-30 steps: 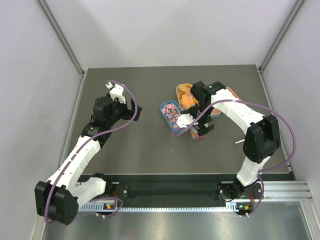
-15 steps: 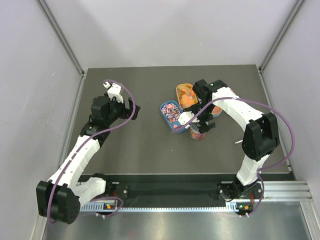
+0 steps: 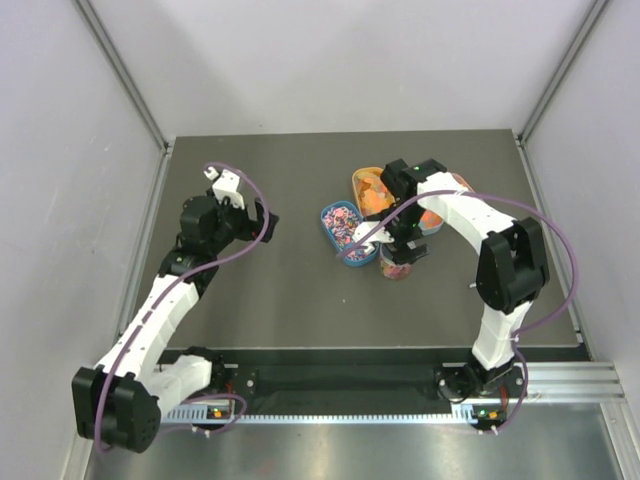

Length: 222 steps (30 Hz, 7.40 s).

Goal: Pack the candies
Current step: Adjust the packing bottle at the center of the board.

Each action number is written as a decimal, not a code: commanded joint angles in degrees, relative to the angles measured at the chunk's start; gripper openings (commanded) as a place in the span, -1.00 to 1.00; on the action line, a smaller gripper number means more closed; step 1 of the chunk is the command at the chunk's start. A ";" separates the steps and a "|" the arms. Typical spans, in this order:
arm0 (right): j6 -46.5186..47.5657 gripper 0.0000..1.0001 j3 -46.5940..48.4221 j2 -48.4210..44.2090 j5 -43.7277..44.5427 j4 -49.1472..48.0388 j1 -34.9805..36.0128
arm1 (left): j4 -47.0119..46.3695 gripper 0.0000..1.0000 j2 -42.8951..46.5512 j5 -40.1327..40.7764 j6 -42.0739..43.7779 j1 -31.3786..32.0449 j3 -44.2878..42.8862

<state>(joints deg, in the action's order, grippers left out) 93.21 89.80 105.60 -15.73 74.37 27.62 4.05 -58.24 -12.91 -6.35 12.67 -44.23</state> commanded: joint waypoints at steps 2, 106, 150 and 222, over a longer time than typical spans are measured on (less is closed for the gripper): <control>-0.83 1.00 1.35 0.31 0.17 0.25 0.24 | -2.65 0.88 2.25 -0.81 -0.51 -0.80 1.16; -66.14 0.99 -28.10 -47.07 -4.66 -19.26 -25.42 | -32.78 0.88 -25.43 25.83 0.81 45.16 5.72; -39.87 0.99 -39.27 -36.17 -22.94 -23.22 -30.16 | -28.57 0.97 -88.36 39.27 -15.80 66.78 -1.47; -2.33 0.99 -27.23 -5.40 -29.81 9.83 -36.14 | -1.68 0.15 -110.51 59.58 -26.17 71.53 -18.88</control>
<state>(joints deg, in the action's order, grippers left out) 90.04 62.28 101.62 -48.16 73.21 -9.47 -51.81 -143.24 60.86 -14.50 82.26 -75.42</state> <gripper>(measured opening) 0.996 0.841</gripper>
